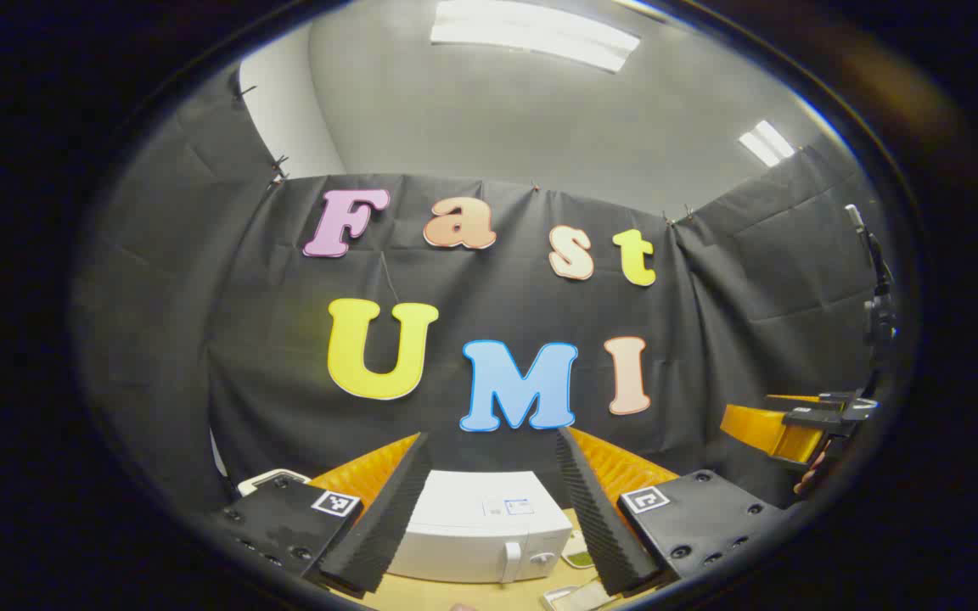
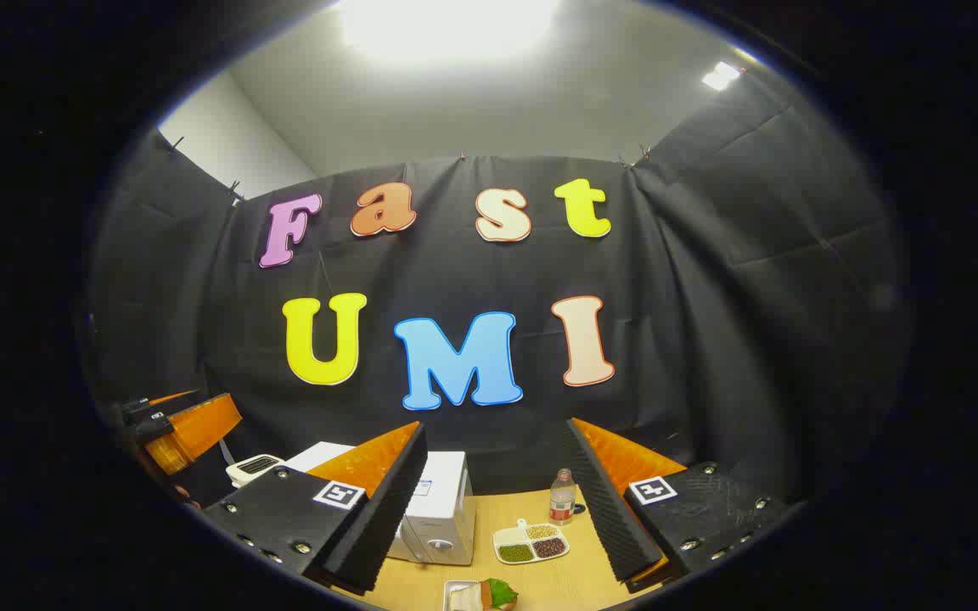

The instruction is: Open the microwave oven with the left hand, put the food in, and close the microwave oven.

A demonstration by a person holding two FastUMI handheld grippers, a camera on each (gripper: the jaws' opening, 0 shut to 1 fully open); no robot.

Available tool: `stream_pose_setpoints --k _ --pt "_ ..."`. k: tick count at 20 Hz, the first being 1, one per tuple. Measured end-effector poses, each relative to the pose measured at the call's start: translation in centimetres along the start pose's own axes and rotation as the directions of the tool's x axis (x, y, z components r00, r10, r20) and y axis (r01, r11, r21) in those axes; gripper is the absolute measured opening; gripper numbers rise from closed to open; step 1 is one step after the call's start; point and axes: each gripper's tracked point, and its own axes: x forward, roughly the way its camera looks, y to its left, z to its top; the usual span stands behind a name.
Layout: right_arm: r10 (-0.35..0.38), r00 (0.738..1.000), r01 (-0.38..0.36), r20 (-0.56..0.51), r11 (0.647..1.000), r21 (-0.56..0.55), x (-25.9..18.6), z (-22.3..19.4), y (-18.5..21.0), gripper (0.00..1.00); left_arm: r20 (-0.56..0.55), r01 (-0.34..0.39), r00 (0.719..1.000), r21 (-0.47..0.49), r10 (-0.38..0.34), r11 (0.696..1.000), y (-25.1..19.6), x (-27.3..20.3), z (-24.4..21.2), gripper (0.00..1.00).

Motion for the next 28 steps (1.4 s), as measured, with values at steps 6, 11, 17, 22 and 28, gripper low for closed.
stream_pose_setpoints --k 6,11,17,22,28 --pt "0.021 1.0 -0.021 0.022 1.0 0.021 1.2 1.0 -0.3 0.97 0.018 -0.023 1.0 -0.002 0.023 1.0 -0.5 0.9 0.5 0.95" --pt "0.02 0.999 -0.021 0.042 0.999 0.031 2.0 1.4 -0.7 0.97 0.043 -0.012 0.999 -0.009 0.012 1.0 -1.1 1.2 1.1 0.95" --pt "0.022 0.999 -0.023 0.024 0.999 0.041 2.4 0.5 -0.9 0.97 0.006 0.001 1.0 0.007 -0.001 1.0 -1.7 2.2 -1.2 0.97" --pt "0.014 1.0 -0.014 0.015 1.0 0.024 2.7 -0.3 -1.5 0.97 -0.121 0.017 0.993 -0.006 -0.017 1.0 -2.0 3.6 -8.5 0.97" --pt "0.005 0.999 -0.005 -0.042 1.0 -0.004 3.4 -2.2 -2.8 0.97 -0.279 0.036 0.96 -0.017 -0.039 0.999 -2.9 5.5 -18.5 0.97"
